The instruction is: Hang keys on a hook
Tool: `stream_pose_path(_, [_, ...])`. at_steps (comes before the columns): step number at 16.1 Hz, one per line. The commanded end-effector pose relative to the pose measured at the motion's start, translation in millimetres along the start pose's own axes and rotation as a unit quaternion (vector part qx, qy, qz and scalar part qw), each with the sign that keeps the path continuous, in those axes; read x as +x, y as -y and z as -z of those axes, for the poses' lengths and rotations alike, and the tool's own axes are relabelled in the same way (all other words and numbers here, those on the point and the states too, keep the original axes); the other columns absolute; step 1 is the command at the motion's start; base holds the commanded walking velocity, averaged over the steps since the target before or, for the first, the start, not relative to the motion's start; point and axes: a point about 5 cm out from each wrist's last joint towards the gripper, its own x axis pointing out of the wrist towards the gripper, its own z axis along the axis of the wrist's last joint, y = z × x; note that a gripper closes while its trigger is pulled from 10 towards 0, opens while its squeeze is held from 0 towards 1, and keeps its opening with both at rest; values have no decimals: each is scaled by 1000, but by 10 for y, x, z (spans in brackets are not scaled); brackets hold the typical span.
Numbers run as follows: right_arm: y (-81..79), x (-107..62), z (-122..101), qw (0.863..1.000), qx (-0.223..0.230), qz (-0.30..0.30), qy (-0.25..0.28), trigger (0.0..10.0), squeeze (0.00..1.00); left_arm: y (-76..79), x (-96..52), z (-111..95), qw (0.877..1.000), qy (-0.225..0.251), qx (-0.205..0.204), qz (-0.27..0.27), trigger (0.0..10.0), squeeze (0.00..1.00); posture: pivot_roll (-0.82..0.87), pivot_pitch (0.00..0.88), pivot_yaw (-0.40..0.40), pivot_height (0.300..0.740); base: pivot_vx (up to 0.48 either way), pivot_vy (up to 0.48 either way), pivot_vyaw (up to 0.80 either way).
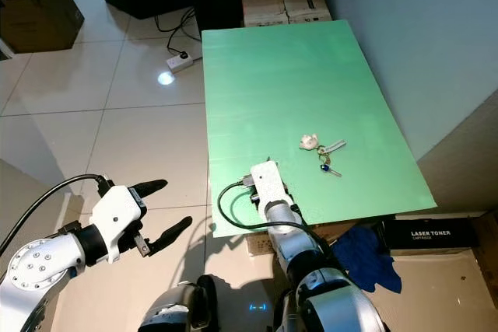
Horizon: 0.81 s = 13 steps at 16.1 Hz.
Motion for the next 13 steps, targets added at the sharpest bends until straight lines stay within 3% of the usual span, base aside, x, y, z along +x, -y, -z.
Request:
stream_pose_path(1, [-4, -1, 22, 1000, 4, 3, -9, 10000, 0, 21, -41, 11, 1000, -7, 0, 6, 10000, 0, 110, 217, 106, 740, 0, 0, 0])
stream_pose_path(10, [18, 7, 11, 1000, 8, 8, -6, 9843, 0, 21, -86, -2, 1000, -13, 2, 11, 10000, 0, 134, 241, 116, 740, 0, 0, 0])
stream_pose_path(13, [29, 27, -39, 1000, 5, 7, -2, 9373, 0, 36, -104, -10, 1000, -16, 3, 15, 10000, 0, 140, 244, 115, 740, 0, 0, 0])
